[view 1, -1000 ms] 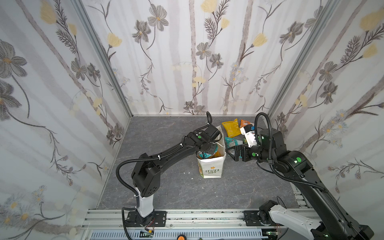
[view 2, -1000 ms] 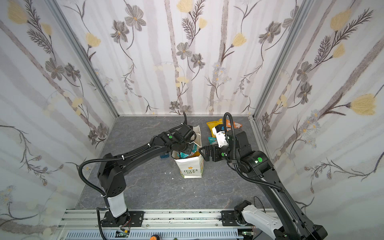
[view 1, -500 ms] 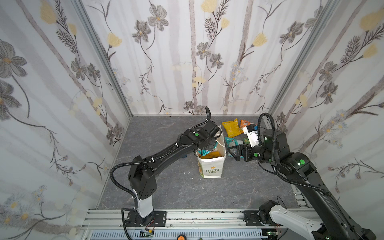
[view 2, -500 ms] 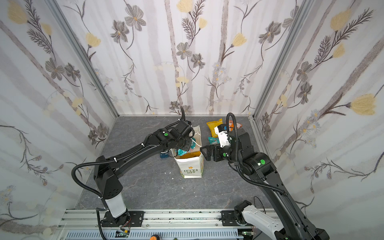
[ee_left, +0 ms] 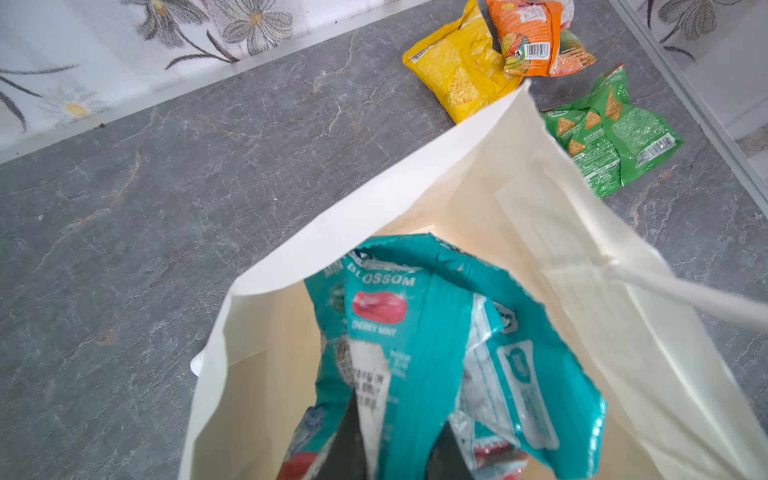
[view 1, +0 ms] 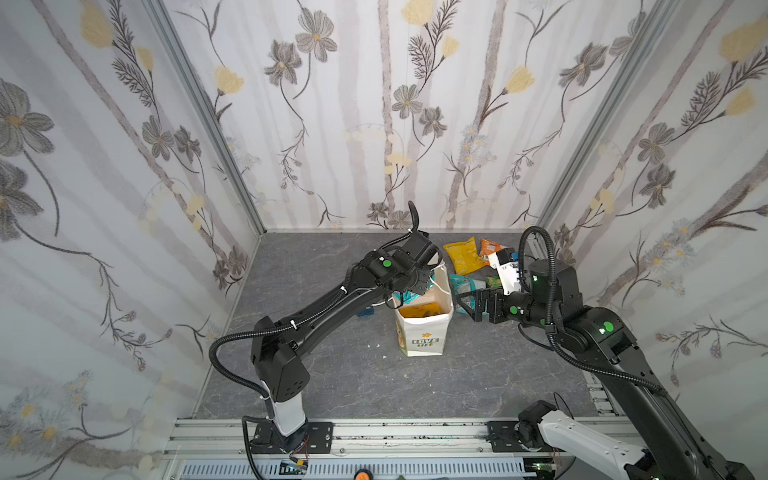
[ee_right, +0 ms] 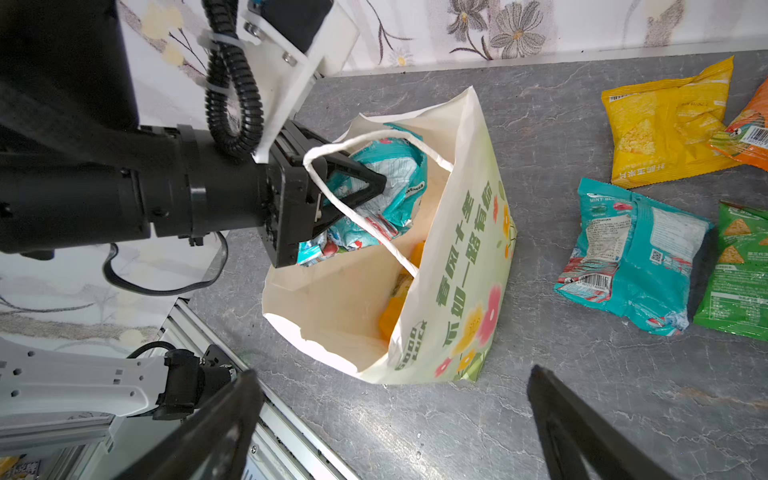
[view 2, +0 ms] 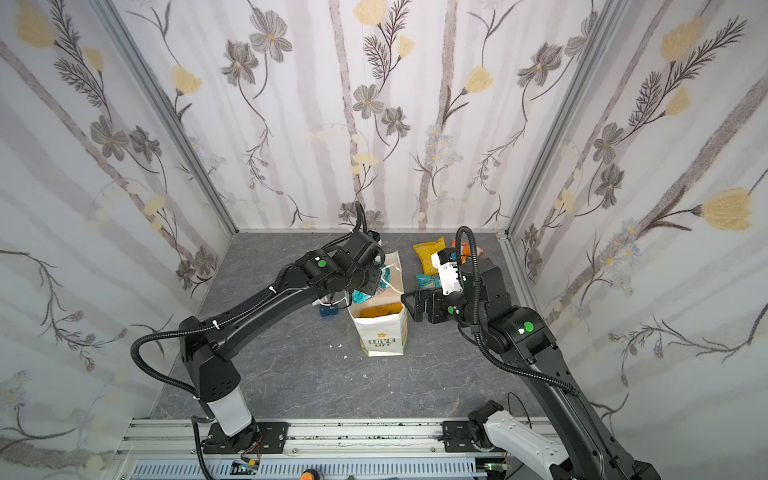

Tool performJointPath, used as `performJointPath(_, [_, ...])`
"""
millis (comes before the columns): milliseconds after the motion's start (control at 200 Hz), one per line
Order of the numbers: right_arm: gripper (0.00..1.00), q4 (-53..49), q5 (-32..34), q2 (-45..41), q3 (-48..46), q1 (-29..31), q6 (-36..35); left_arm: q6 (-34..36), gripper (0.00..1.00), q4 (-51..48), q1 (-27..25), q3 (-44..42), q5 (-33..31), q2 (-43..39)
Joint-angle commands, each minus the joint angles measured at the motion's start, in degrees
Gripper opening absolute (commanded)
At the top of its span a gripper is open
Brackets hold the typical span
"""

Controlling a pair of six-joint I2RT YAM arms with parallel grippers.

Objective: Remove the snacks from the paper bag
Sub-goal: 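Lift the teal bag out with the left gripper toward the right gripper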

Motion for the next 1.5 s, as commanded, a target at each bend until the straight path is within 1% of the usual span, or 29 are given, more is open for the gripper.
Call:
performJointPath(0, [1.00,3.13,0.04,-0.29,0.04,-0.08,-0.01,1.22,0.00,-0.65,-0.05,2.12,-2.53,-0.82])
performJointPath(340, [1.00,4.28,0.66,-1.73,0.47,-1.38,1.10,3.08,0.00,-3.00,-0.14,6.97,-4.92,-1.62])
performJointPath(699, [0.99,6.03,-1.08,-3.82,0.56,-3.90,2.30,6.87,0.00,-5.93,-0.15,13.07,-9.28,-2.26])
performJointPath(804, [1.00,7.30,-1.74,-4.52,0.48,-4.51,3.18,7.61,0.00,-5.92,-0.51,14.31,-9.37,-3.37])
performJointPath(909, [1.00,9.76,-2.97,-5.48,0.00,-5.26,4.87,9.79,0.00,-3.05,-2.10,13.59,-8.40,-5.78])
performJointPath(1014, [1.00,13.17,-4.85,-6.28,-0.62,-5.89,7.48,13.19,0.00,2.28,-4.75,10.56,-7.15,-8.74])
performJointPath(1184, [1.00,23.50,-10.26,-8.08,-4.17,-6.48,15.04,19.34,0.00,12.16,-9.36,3.78,-7.61,-13.00])
performJointPath(1374, [0.99,36.84,-16.81,-7.84,-9.49,-6.76,24.72,28.30,0.00,20.19,-15.16,-0.78,-10.95,-14.72])
performJointPath(1494, [0.98,41.98,-19.45,-6.58,-11.99,-6.76,28.09,30.33,0.00,21.76,-17.11,-0.79,-12.94,-14.53])
